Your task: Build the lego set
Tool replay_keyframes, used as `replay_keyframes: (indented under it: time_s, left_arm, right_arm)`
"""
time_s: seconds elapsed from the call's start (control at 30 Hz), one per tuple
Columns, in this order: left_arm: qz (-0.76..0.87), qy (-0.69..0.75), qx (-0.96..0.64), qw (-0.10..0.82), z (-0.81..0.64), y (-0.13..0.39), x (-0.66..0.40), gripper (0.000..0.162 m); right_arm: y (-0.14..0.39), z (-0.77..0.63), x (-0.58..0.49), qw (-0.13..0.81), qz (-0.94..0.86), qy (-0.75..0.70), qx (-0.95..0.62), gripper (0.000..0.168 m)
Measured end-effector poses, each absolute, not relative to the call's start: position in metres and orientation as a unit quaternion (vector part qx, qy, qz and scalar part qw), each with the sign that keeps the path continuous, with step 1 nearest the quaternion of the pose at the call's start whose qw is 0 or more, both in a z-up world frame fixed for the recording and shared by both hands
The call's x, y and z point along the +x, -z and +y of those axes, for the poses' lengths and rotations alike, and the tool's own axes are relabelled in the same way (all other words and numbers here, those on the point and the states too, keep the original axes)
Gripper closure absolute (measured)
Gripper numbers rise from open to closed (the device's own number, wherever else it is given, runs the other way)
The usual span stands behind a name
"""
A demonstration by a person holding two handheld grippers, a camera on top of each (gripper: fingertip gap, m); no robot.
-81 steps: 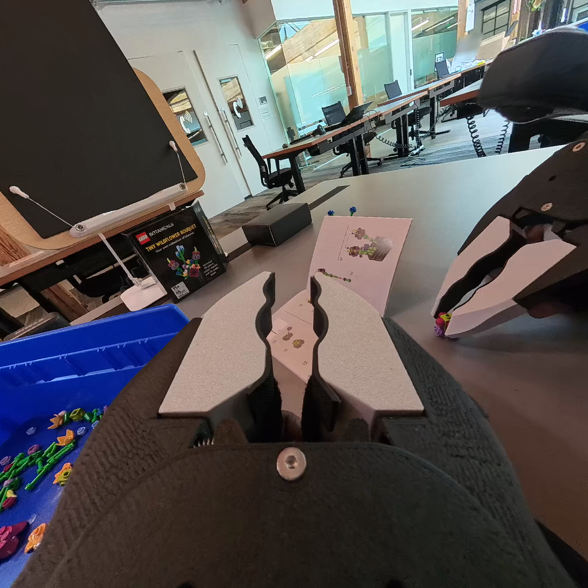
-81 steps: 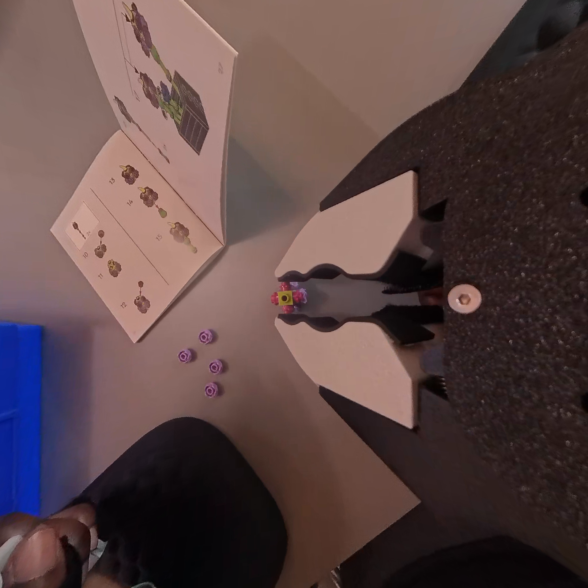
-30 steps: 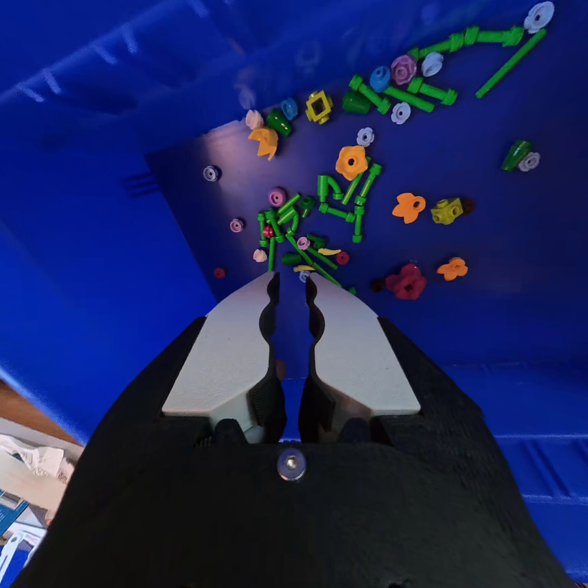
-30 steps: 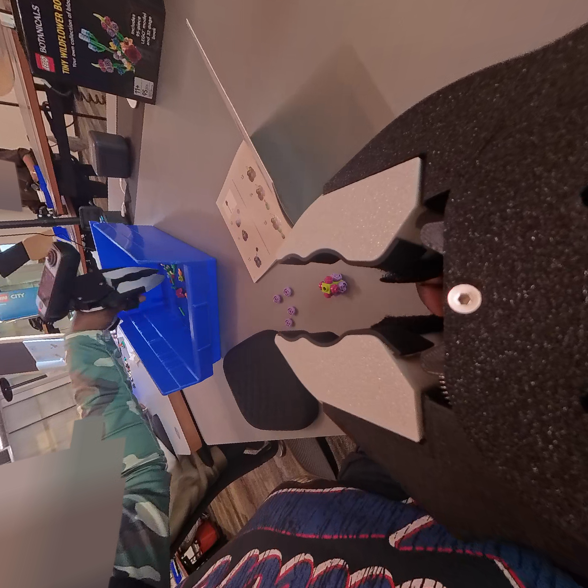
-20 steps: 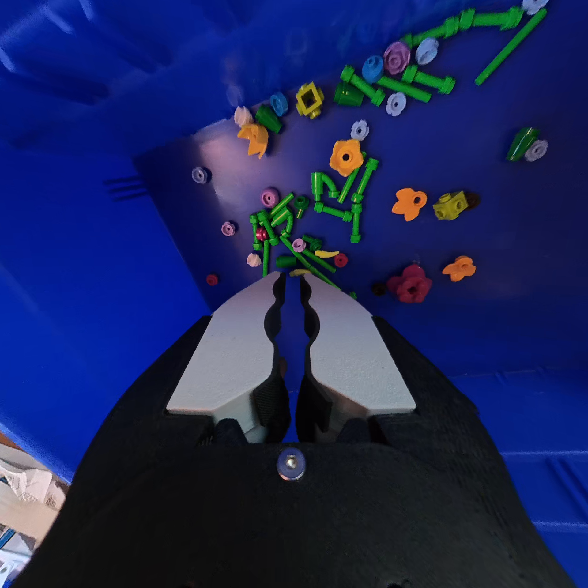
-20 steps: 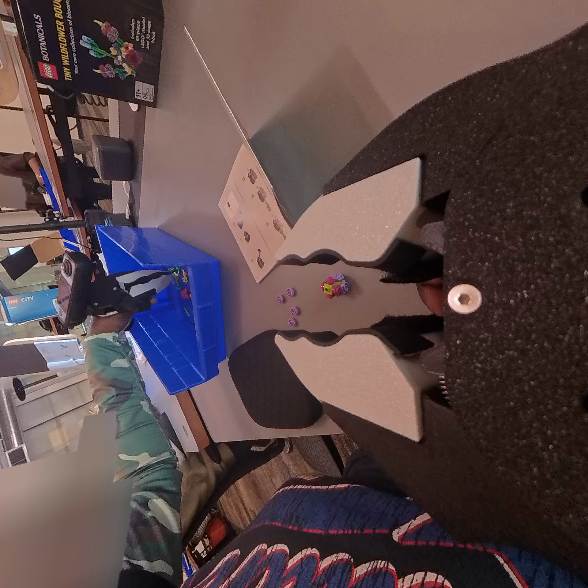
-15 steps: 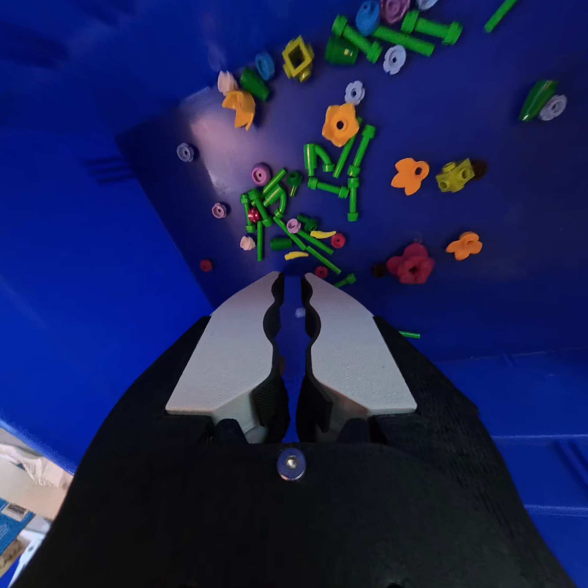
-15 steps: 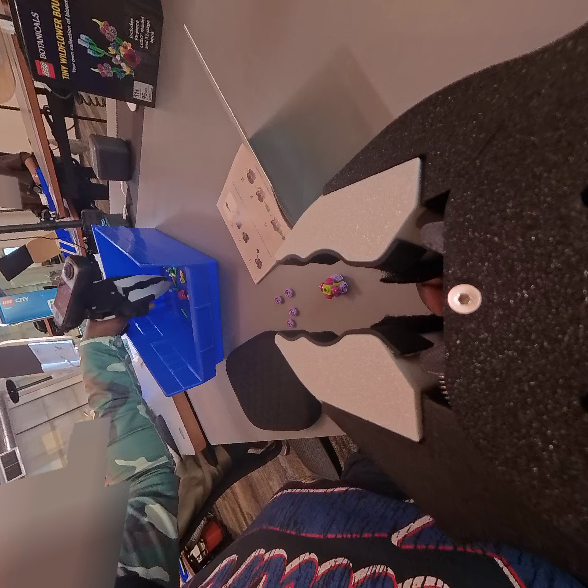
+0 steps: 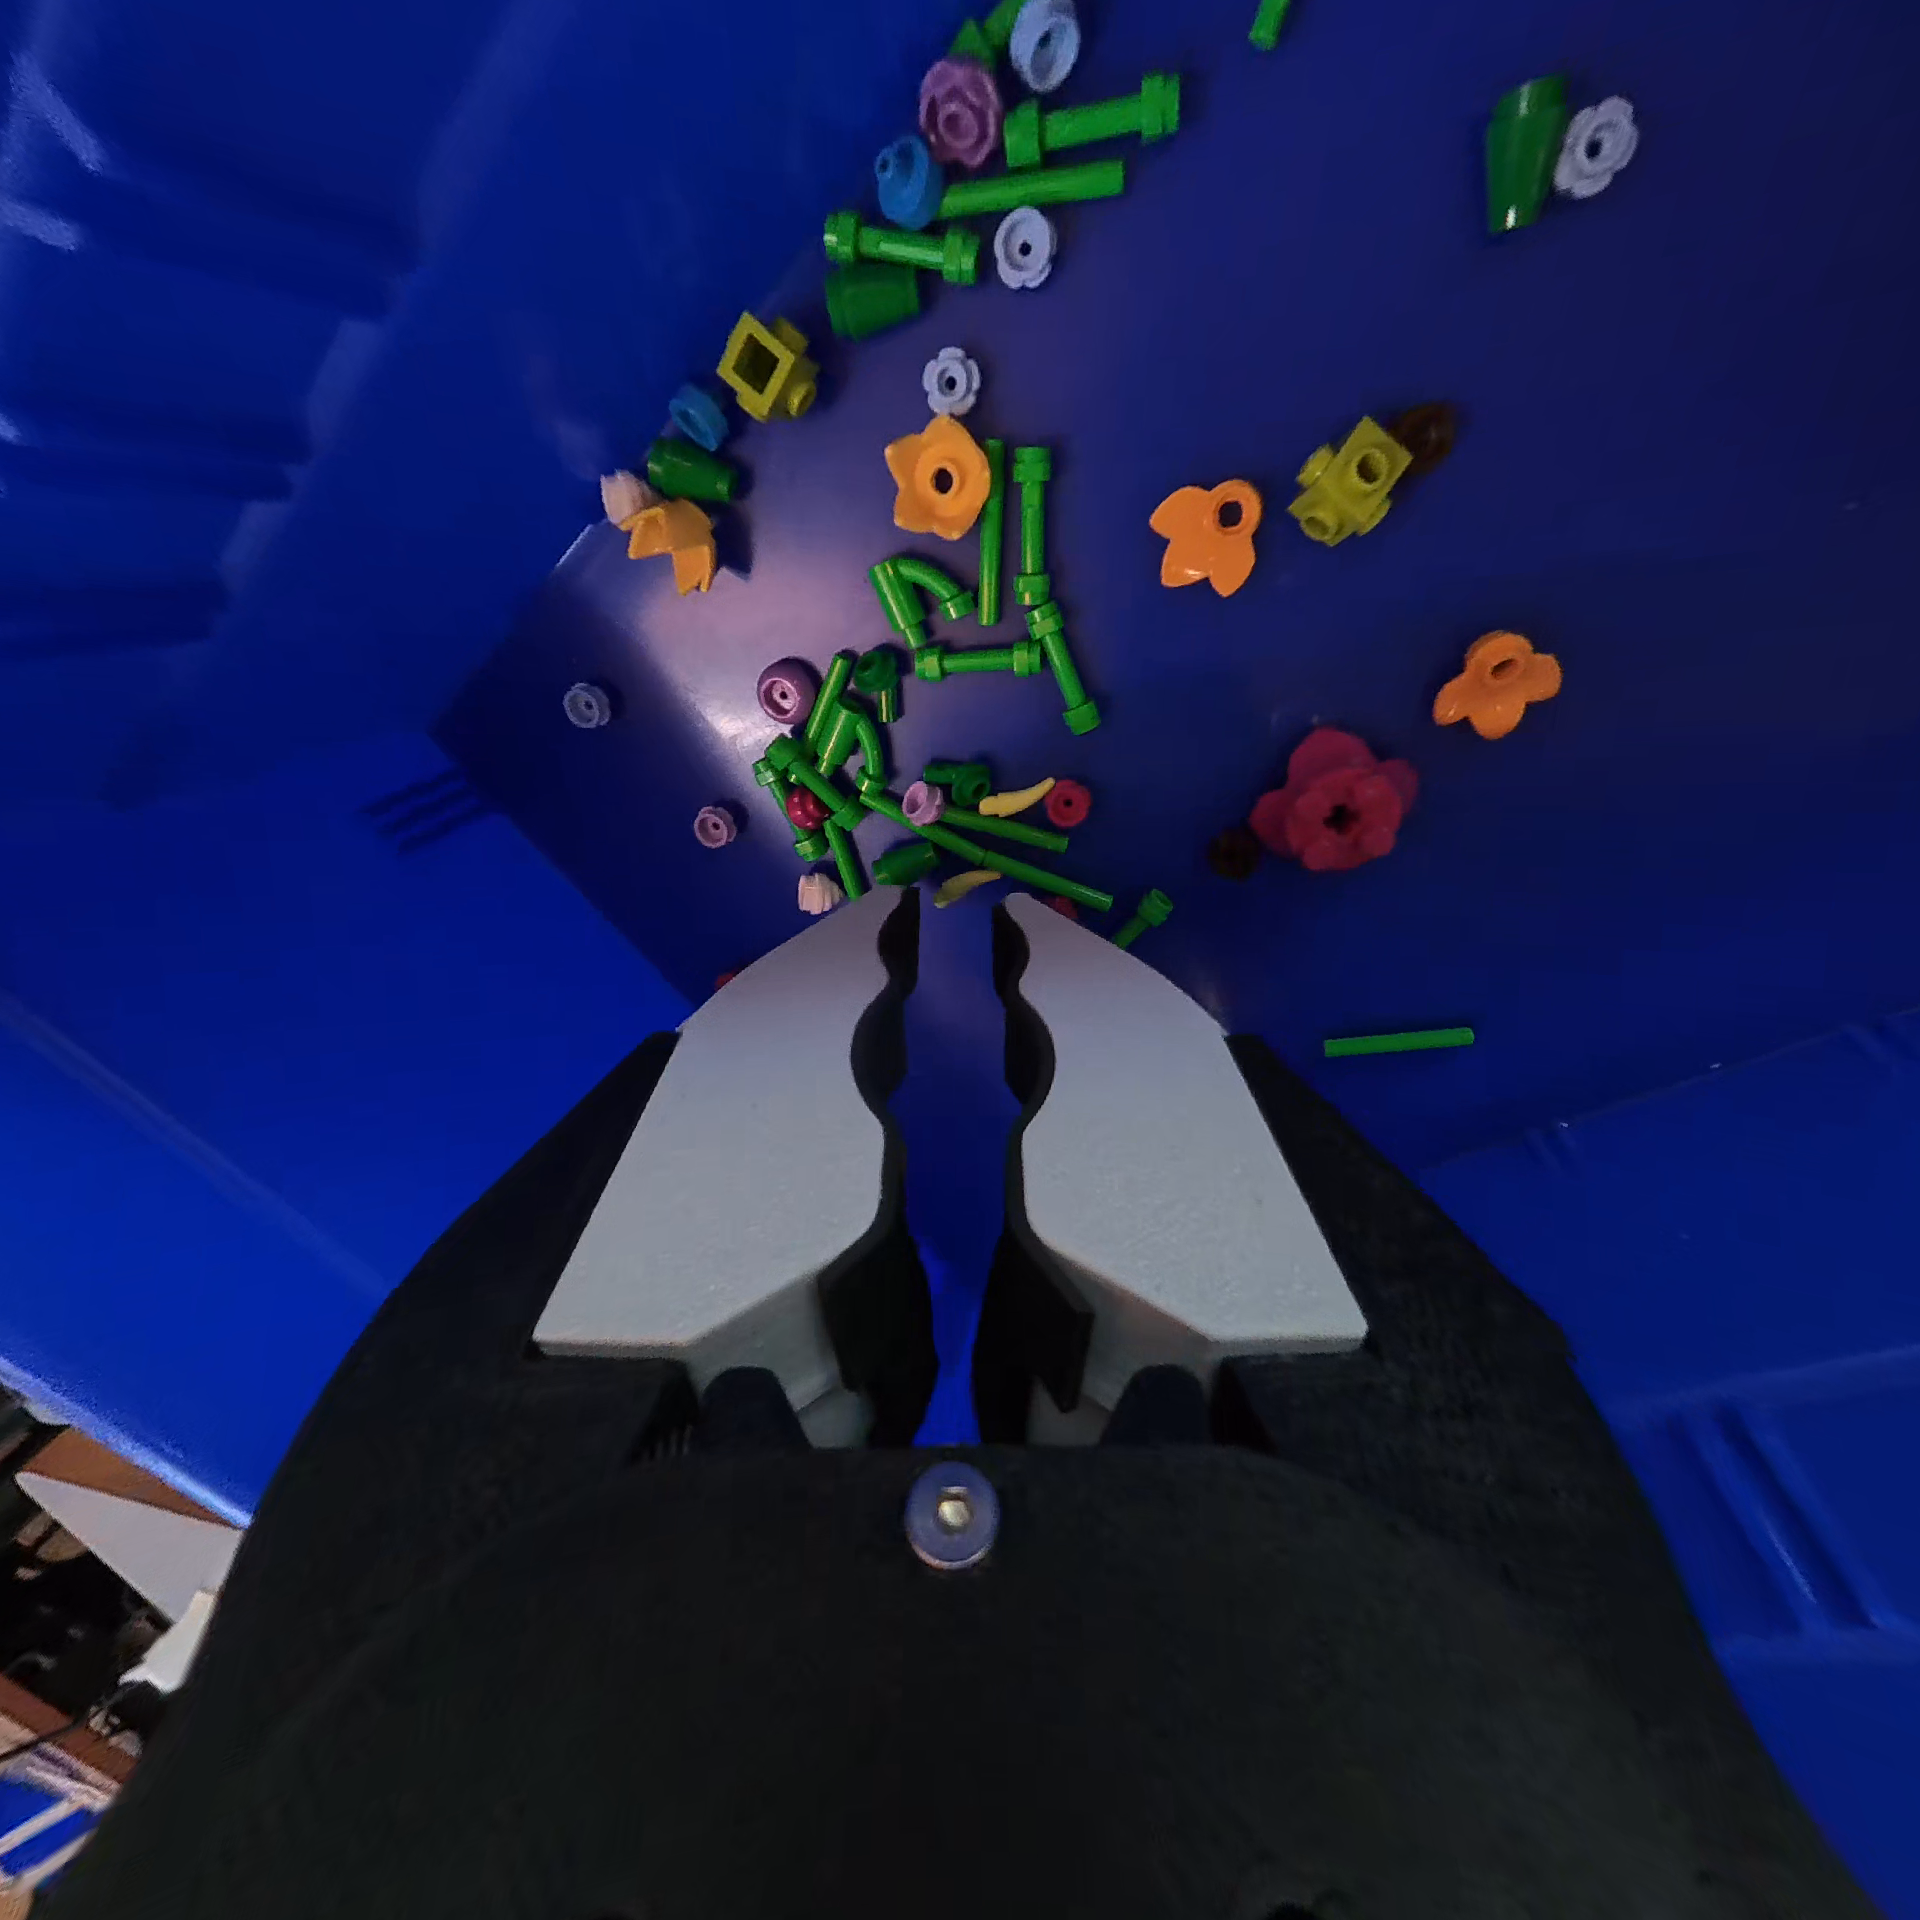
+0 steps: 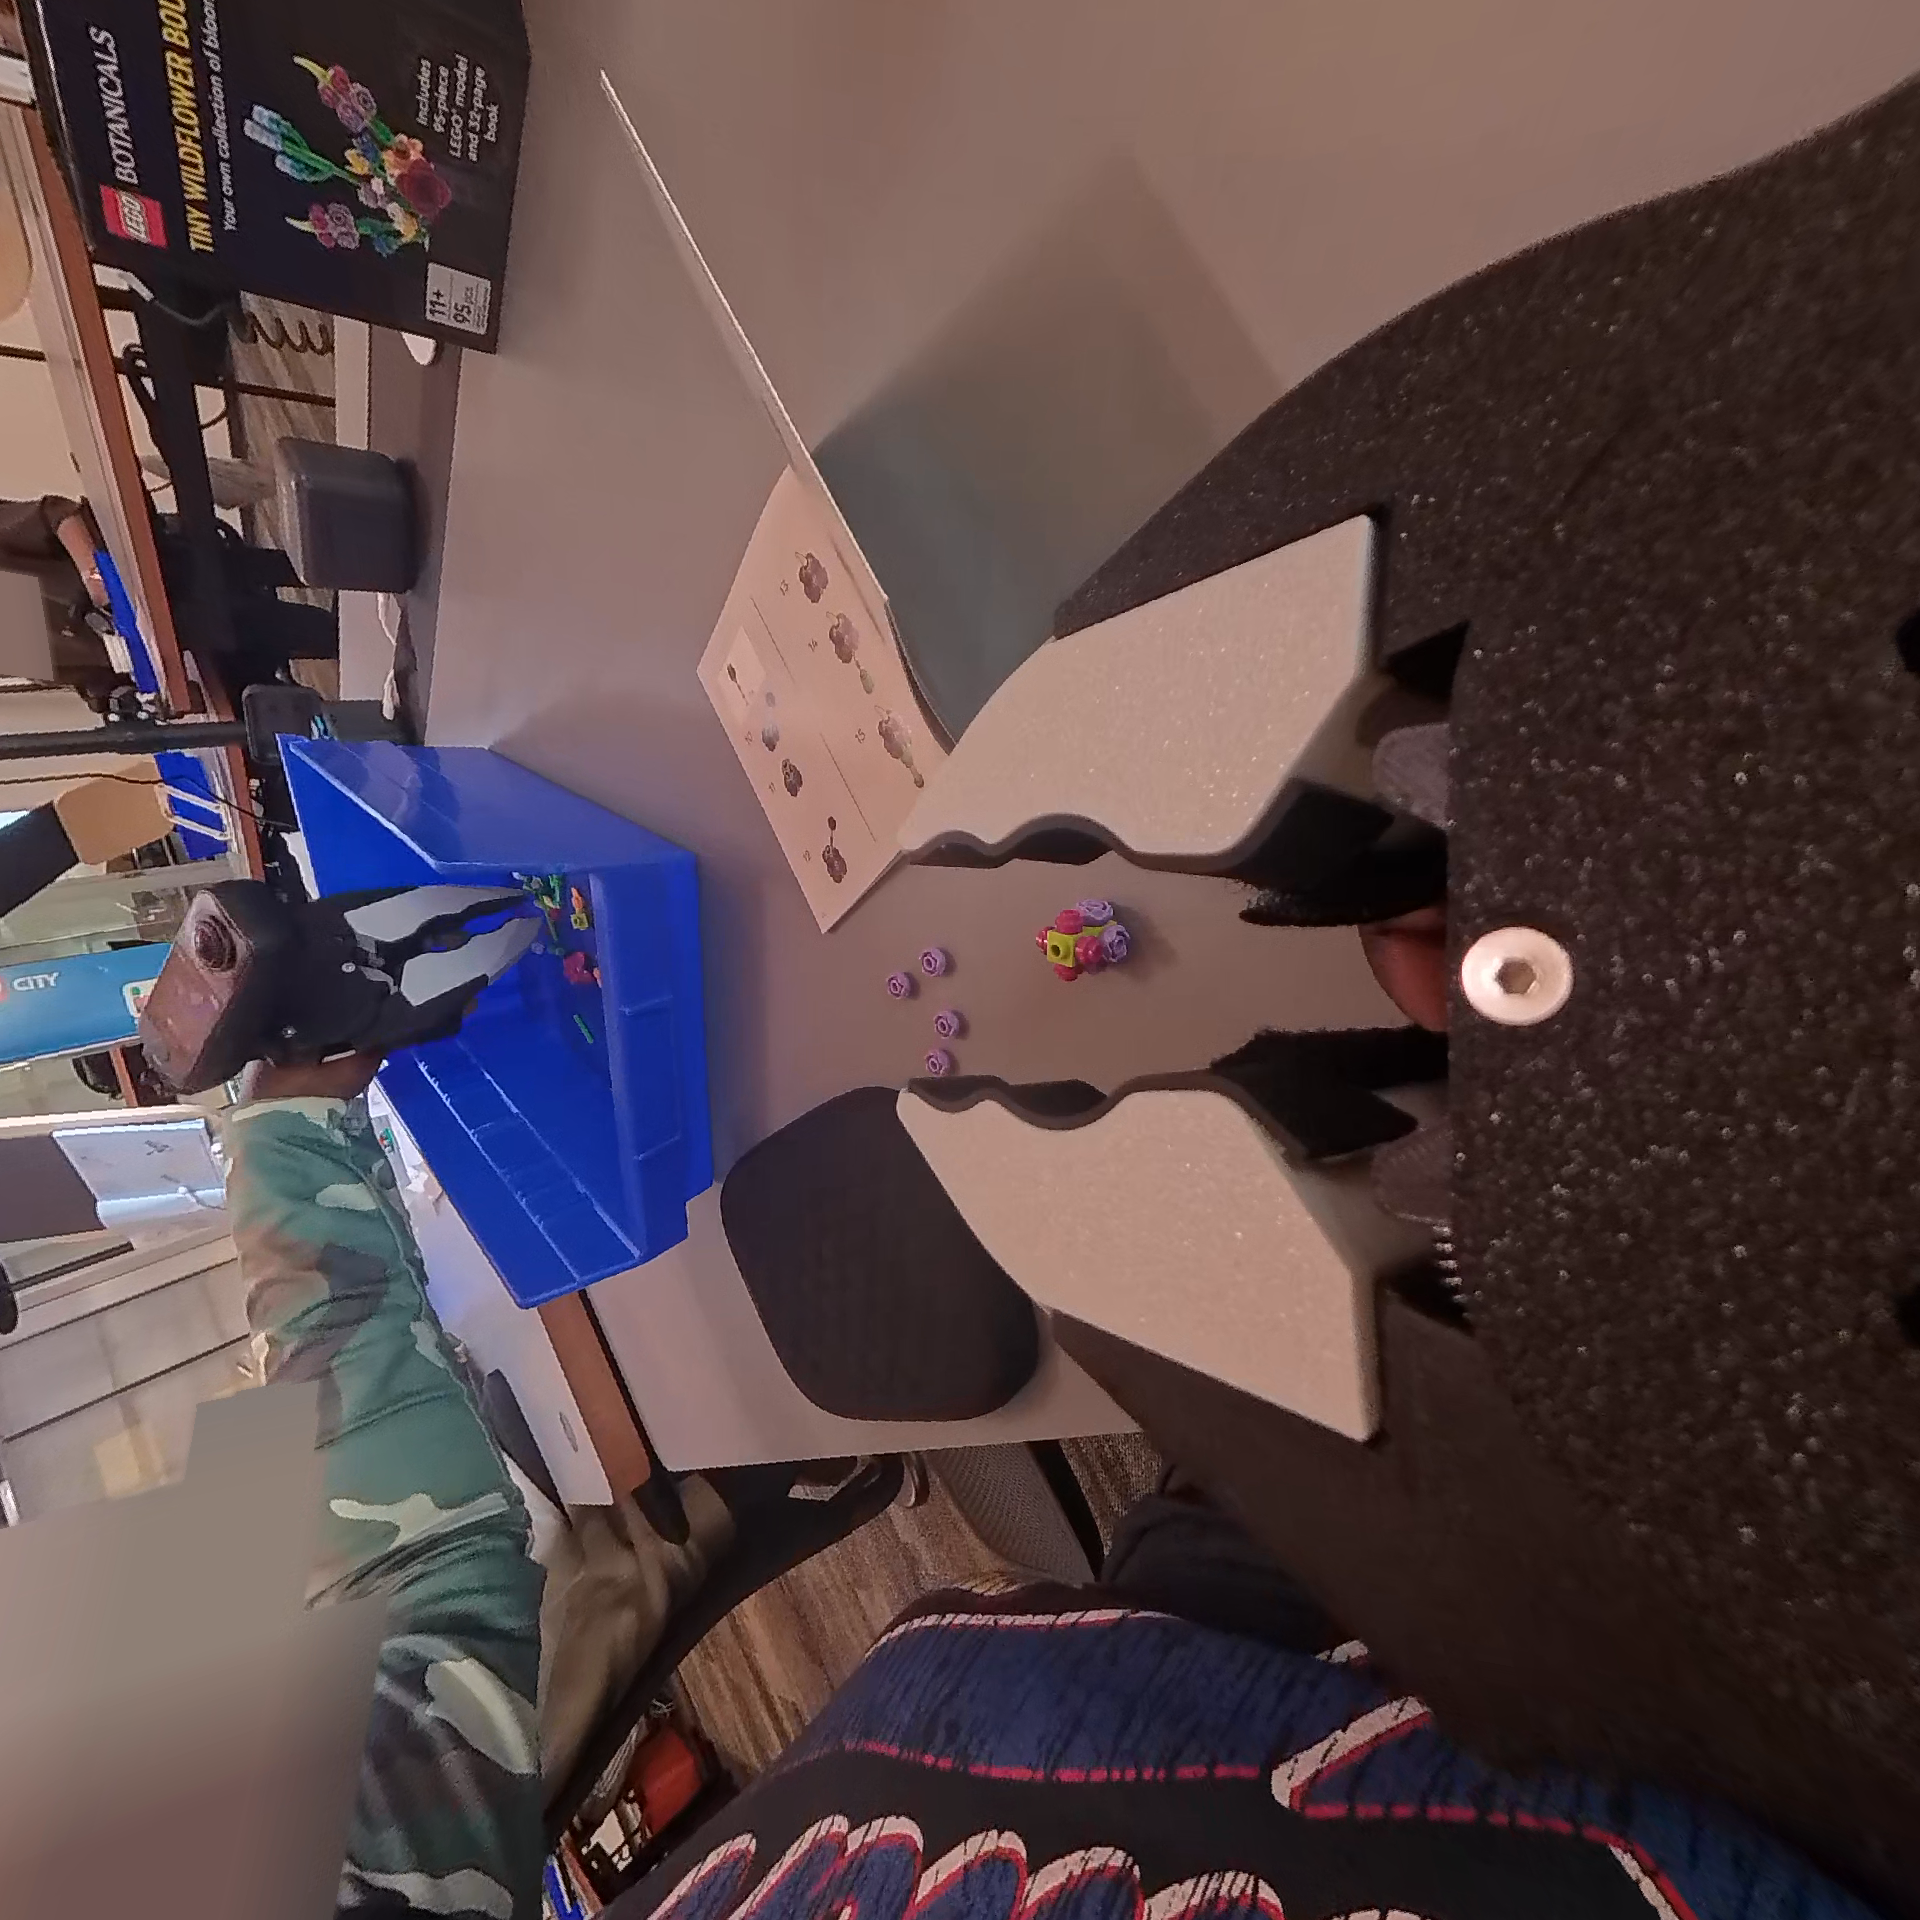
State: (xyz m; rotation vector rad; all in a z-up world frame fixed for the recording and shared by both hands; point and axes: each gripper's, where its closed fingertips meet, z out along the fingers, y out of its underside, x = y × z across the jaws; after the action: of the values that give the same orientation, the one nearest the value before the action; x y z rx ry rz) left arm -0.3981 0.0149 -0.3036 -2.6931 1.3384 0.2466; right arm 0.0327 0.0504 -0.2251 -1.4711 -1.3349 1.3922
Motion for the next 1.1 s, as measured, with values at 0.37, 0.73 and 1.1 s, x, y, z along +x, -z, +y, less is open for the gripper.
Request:
replay_keyframes:
  time_s: [0.37,0.73,1.1]
  left_arm:
    - [0.462,-0.054,-0.884,0.049,0.015,0.309,-0.397,0.157]
    - [0.309,-0.133,-0.907,0.254,0.034,0.259,-0.378,0.158]
    - [0.197,-0.227,-0.665,0.684,0.03,0.123,-0.141,0.159]
  right_arm:
    - [0.226,0.051,0.032,0.351,-0.516,-0.535,-0.569,0.13]
    - [0.221,0.051,0.033,0.356,-0.51,-0.544,-0.563,0.132]
    - [0.157,0.041,0.0,0.473,-0.459,-0.546,-0.517,0.155]
